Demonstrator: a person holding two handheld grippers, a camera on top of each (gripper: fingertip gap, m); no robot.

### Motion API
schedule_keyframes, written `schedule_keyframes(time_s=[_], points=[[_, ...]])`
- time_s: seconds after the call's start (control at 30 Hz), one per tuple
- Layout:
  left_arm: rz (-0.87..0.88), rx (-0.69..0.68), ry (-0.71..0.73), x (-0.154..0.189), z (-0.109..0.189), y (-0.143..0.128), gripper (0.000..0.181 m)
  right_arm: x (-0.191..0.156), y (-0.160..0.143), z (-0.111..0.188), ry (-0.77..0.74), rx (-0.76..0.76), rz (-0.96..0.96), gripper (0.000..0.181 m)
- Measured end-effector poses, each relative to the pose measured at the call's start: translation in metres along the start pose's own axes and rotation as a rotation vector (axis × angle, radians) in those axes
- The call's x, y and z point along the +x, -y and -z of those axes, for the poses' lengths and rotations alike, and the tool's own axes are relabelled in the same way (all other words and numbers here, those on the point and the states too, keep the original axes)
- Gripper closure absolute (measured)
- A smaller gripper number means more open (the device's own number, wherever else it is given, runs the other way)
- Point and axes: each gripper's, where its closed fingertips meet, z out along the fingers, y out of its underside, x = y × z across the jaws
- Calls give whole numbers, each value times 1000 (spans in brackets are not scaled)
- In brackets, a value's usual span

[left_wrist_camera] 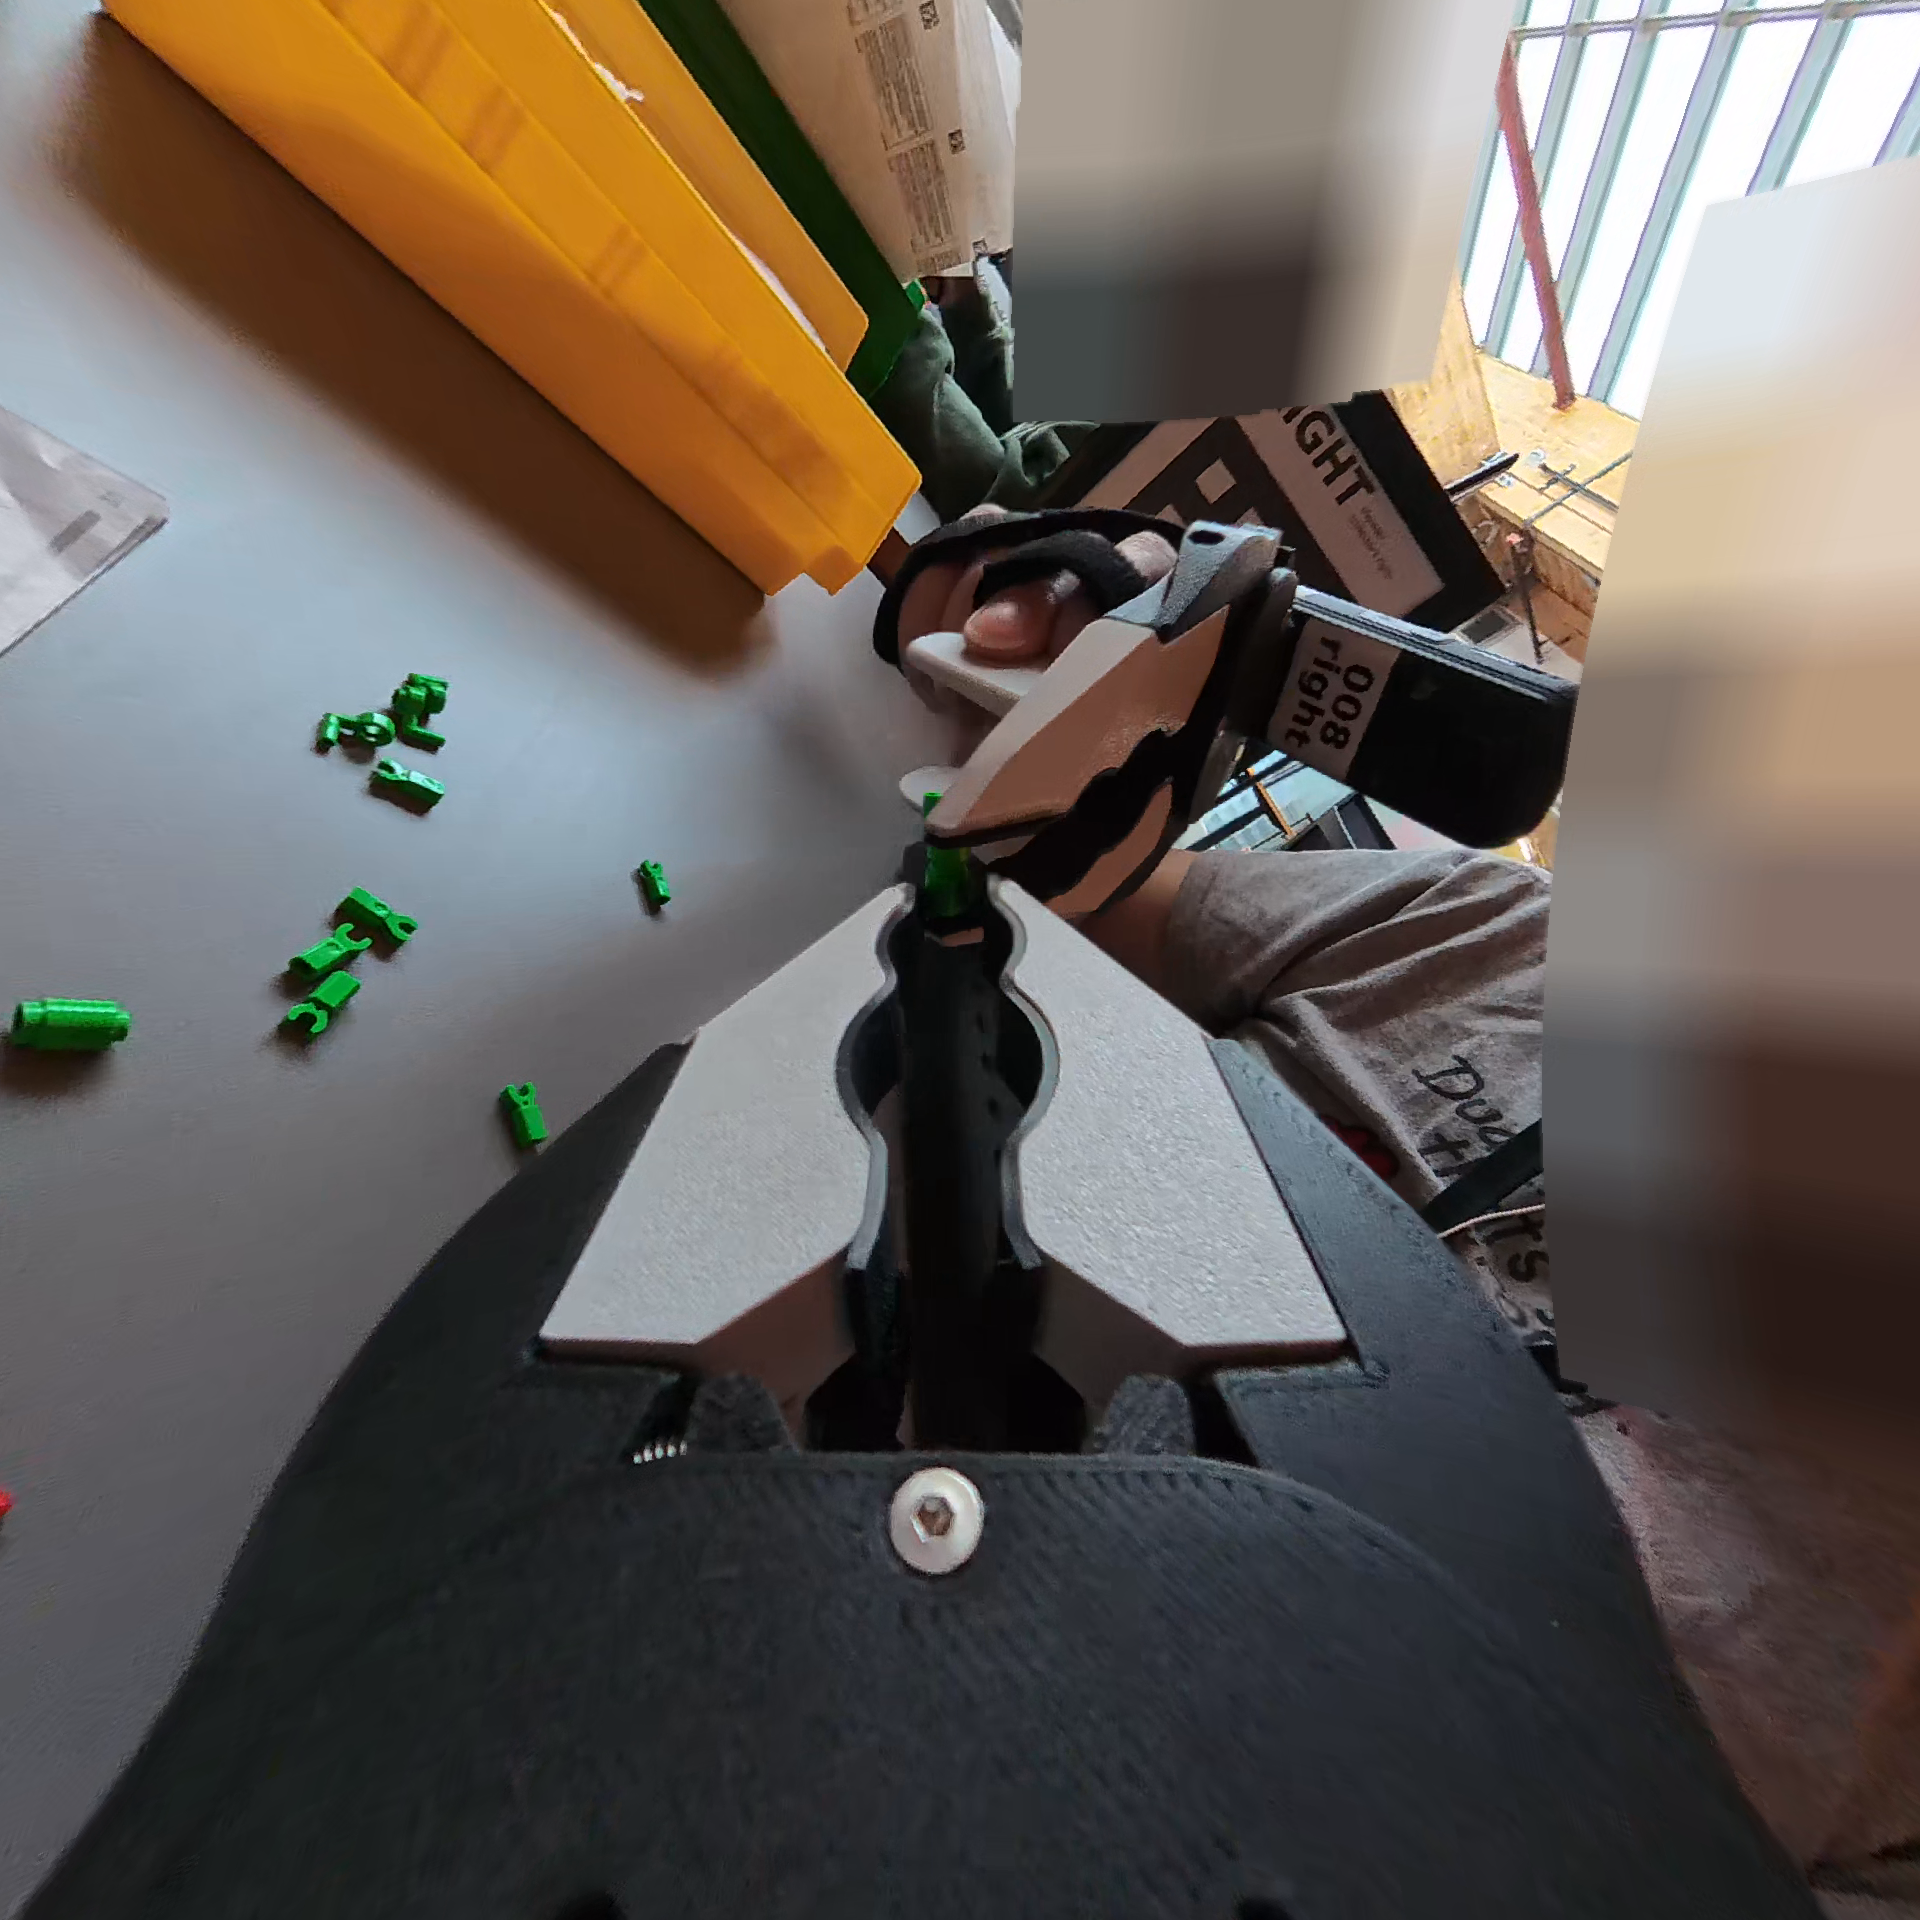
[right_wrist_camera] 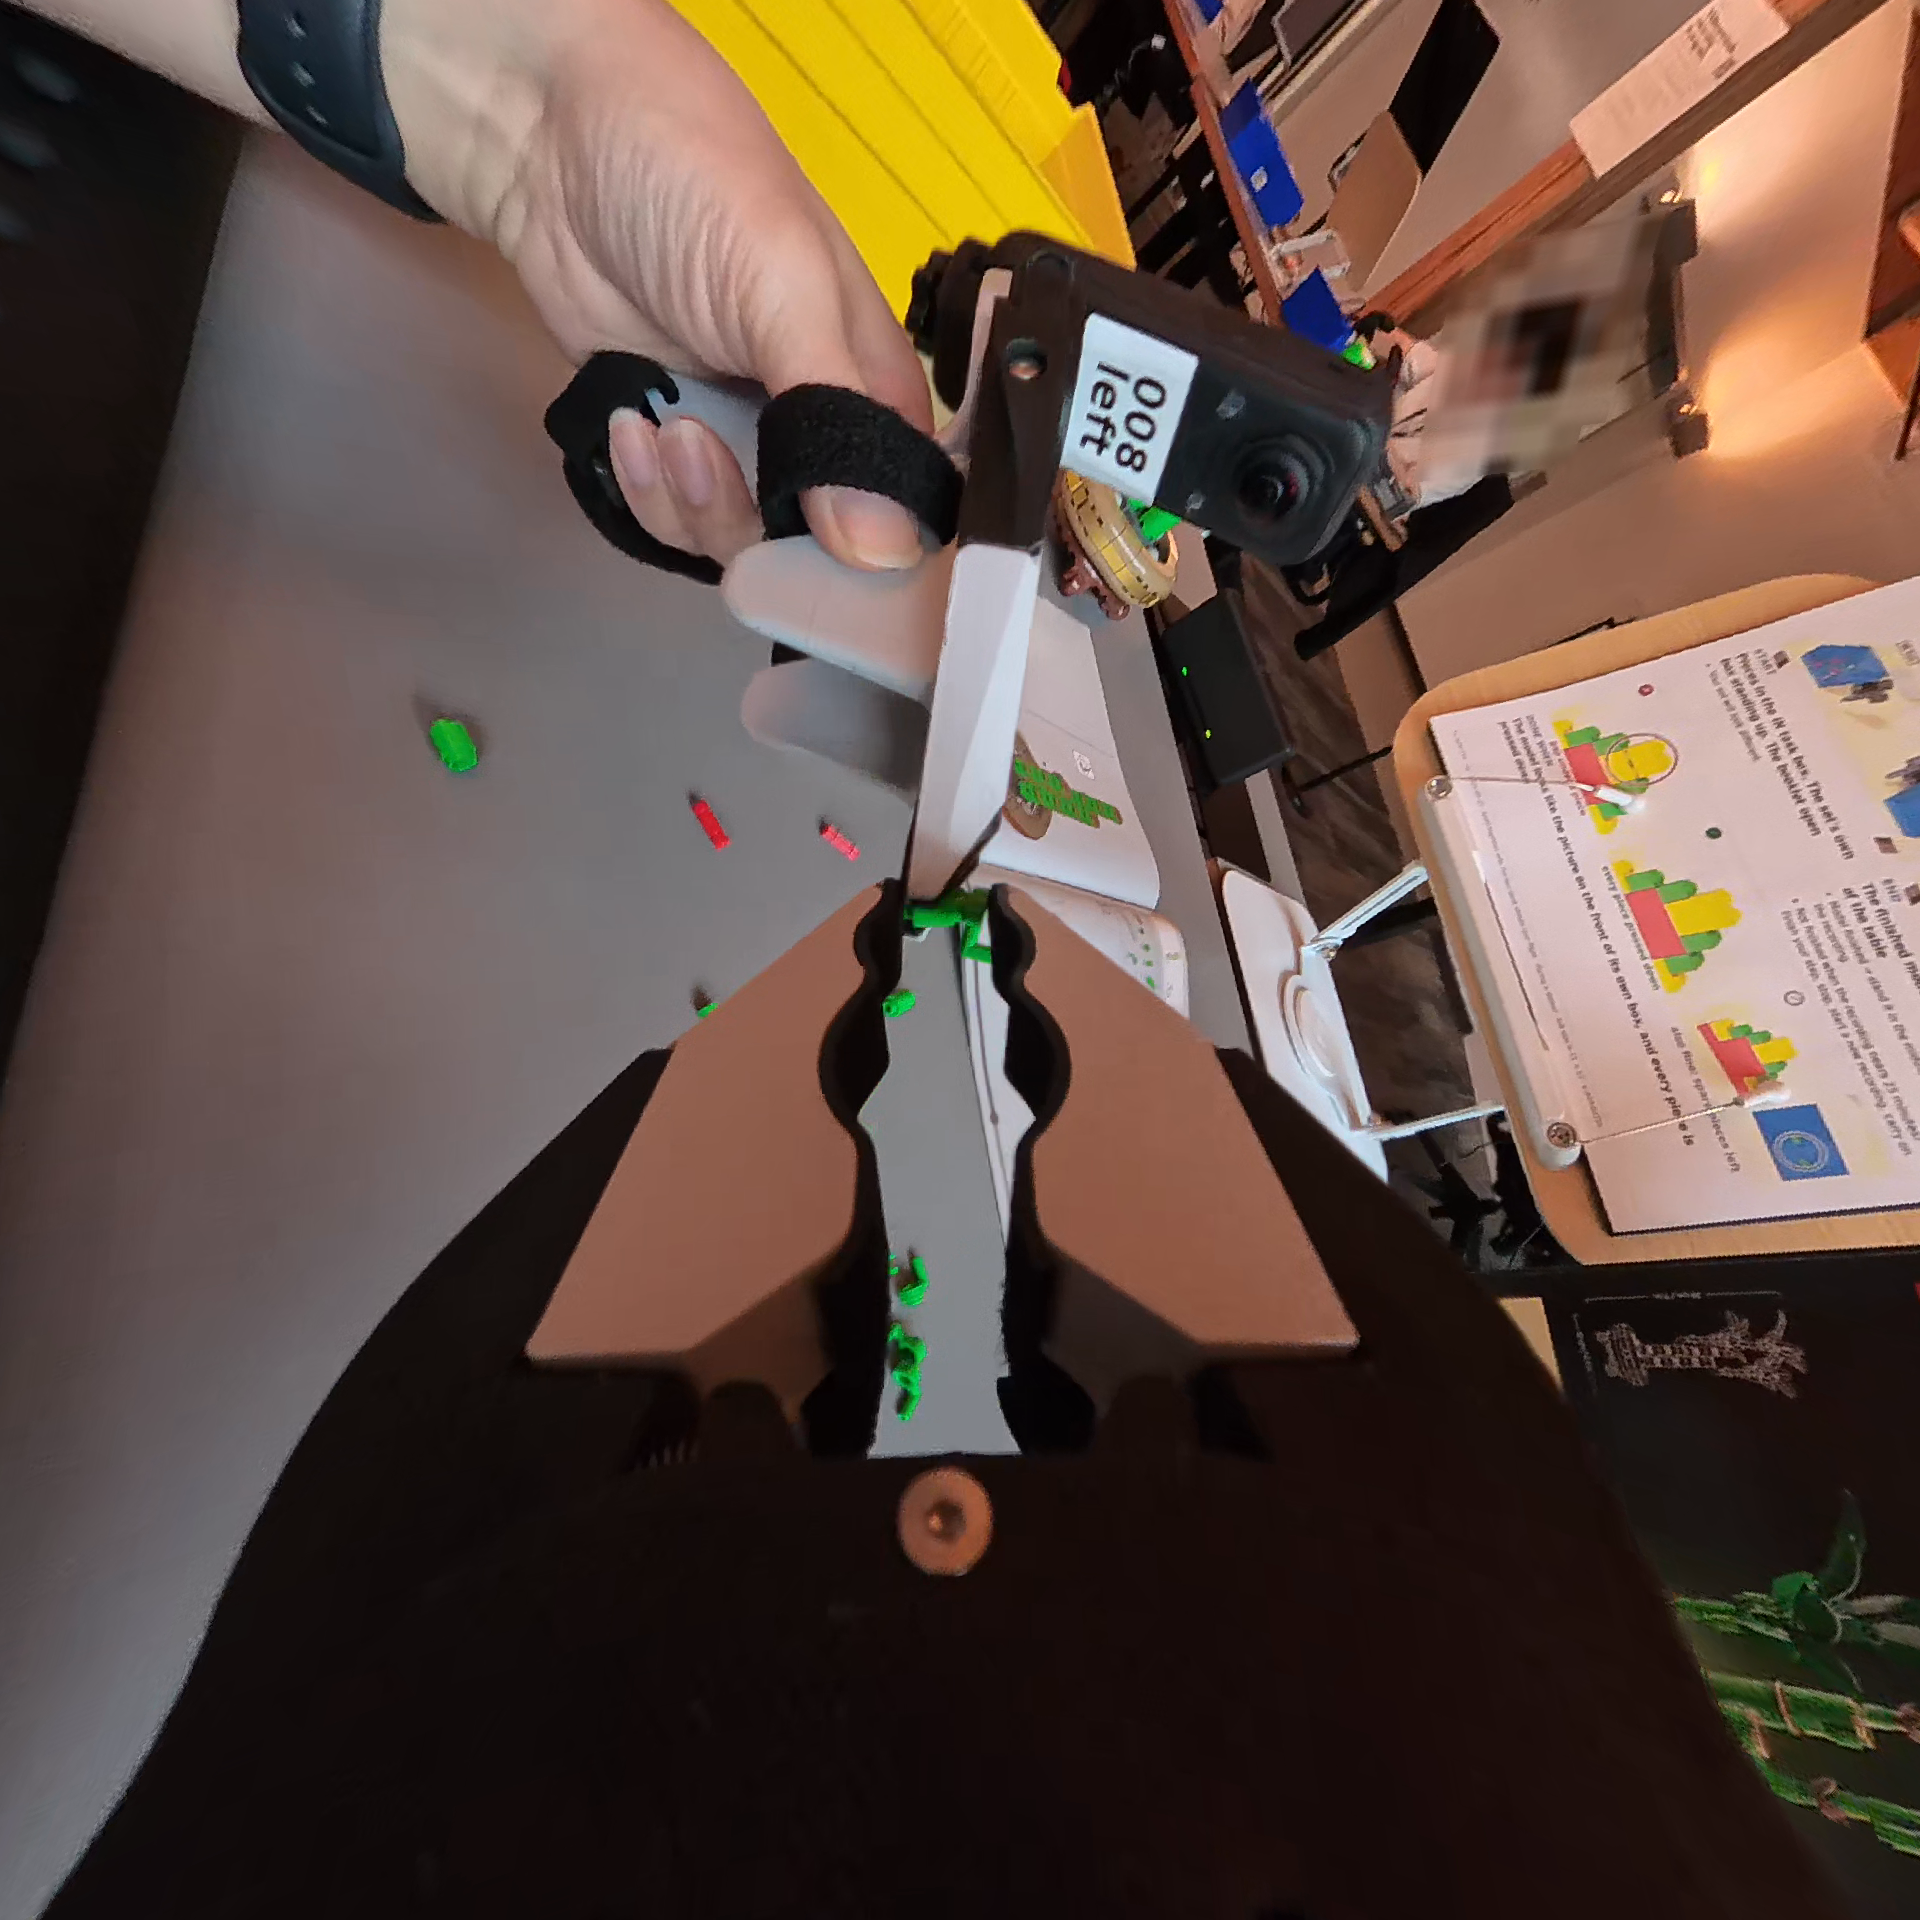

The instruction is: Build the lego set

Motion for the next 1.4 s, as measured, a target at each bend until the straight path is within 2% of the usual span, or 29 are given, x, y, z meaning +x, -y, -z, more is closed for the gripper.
schedule_keyframes(time_s=[0.13,0.33,1.07,1.4], points=[[16,41,-100,16,1,7,166,7,10,7,-40,58,12,167],[37,73,-149,22,3,11,175,13,19,12,-90,110,28,167],[-15,144,-73,14,9,21,178,17,13,9,-99,98,-18,167],[-39,88,-49,12,3,13,176,16,10,6,-93,86,-23,167]])
